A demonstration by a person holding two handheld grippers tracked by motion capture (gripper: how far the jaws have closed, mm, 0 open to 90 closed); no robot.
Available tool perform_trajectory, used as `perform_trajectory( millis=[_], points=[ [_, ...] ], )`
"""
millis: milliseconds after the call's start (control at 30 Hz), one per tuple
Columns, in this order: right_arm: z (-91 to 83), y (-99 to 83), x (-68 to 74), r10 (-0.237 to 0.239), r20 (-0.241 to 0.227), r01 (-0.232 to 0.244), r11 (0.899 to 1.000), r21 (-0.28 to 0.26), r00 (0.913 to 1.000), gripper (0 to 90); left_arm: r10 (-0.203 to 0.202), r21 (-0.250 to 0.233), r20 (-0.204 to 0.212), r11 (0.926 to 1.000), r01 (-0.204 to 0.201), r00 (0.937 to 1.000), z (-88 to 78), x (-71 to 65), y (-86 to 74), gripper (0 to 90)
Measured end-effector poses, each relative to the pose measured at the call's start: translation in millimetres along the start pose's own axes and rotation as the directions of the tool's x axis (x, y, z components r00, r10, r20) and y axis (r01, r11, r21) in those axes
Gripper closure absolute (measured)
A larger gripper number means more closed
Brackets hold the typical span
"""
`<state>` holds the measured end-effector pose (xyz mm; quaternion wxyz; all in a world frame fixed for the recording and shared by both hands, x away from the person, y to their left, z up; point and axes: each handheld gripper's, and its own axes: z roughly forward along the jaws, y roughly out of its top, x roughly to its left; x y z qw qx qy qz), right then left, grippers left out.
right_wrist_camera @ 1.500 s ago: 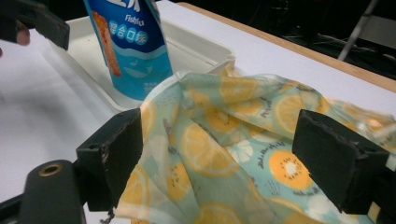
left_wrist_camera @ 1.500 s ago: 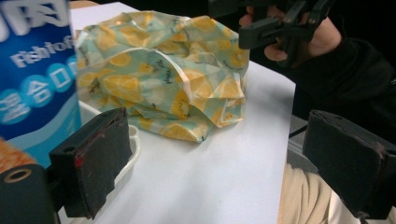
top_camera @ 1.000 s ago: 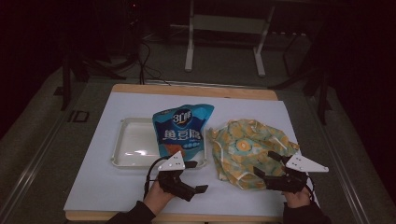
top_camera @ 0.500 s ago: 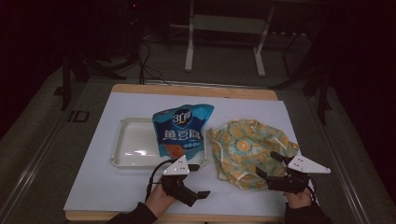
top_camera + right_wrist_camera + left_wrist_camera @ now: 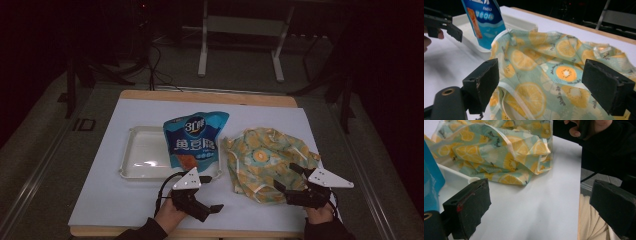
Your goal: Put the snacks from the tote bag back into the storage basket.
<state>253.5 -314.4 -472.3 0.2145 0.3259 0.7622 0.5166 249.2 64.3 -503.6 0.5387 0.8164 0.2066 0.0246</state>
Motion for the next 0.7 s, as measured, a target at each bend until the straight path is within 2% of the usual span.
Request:
perform_trajectory(
  millis=[100,167,367,700],
  points=[
    [-0.9,-0.3,-0.3,0.002,0.004,-0.002,1.000,-0.009,1.0000,14.2,0.020,-0.002,-0.010,0.9998,-0.020,0.9997,-1.5,-1.8,0.0,3.8],
    [-0.4,-0.7,-0.4,0.002,0.002,-0.002,1.000,-0.007,1.0000,14.3,0.031,0.013,-0.010,0.9994,-0.031,0.9995,-0.9,-2.7,-1.0,3.8],
    [-0.9,-1.9,-3.0,0.005,0.007,-0.005,1.000,-0.004,1.0000,14.2,0.021,0.012,0.000,0.9997,-0.021,0.9998,-0.4,-2.4,-2.8,3.8],
    [-1.4,-2.1,-3.7,0.016,0.006,-0.015,1.000,-0.010,0.9999,14.3,0.023,-0.001,-0.015,0.9997,-0.023,0.9996,-3.2,-1.8,-3.0,3.8]
  ],
)
